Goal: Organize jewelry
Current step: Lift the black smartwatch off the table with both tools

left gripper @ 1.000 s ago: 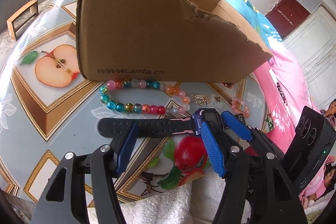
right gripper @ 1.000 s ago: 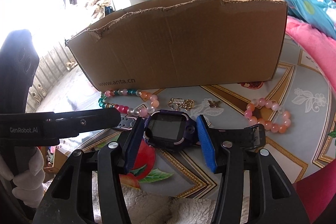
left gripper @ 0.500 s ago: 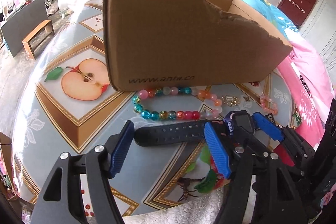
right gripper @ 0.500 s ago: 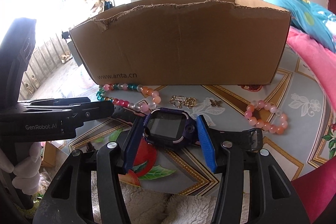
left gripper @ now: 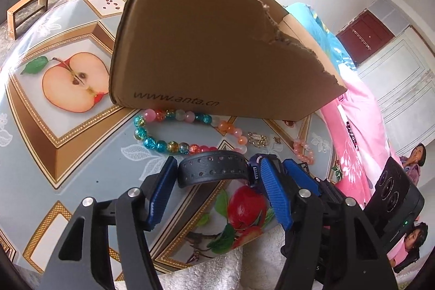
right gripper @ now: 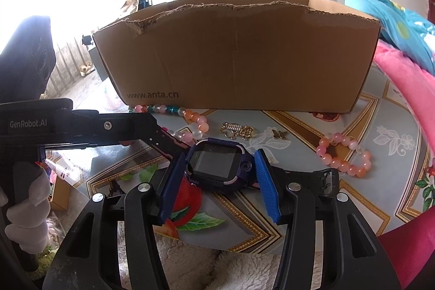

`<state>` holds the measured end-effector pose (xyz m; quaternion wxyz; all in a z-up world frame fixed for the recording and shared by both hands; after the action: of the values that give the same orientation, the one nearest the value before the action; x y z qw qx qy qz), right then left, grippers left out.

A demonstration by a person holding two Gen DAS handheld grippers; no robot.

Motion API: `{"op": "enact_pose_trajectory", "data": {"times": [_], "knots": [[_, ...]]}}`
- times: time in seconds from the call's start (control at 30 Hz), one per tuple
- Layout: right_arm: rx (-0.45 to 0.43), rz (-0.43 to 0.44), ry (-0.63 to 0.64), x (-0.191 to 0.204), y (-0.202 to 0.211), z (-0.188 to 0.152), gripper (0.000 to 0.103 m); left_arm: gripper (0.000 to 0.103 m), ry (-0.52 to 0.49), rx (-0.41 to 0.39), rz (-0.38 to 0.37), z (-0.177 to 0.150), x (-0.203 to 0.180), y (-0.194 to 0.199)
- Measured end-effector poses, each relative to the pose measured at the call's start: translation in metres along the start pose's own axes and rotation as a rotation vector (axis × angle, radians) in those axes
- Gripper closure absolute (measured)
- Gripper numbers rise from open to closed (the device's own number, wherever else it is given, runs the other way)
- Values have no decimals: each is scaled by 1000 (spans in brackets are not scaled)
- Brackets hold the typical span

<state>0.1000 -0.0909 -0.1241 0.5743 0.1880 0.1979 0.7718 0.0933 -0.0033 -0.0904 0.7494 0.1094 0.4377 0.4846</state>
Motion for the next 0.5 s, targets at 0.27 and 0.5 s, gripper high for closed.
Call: {"op": "enact_pose_trajectory", "data": {"times": [0.27,0.5], "knots": [[-8,-4,22,6,4,-4,54,67,20,-1,-20,1,6,-1],[12,-6,24,9,4,-4,53,77,-100,-13,44,-7,-1,-1]]}}
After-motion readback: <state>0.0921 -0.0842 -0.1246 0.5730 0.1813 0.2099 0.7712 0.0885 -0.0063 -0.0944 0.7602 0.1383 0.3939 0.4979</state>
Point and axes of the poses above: each gripper's, at about its wrist camera, not at the fingertips, and y roughly against the way its jaws point, x to its left, z to its top, the point moved 8 cm from there along -y, roughly the way its jaws point, and after that the axes turned 11 degrees about -x, right-handed, at the moved point
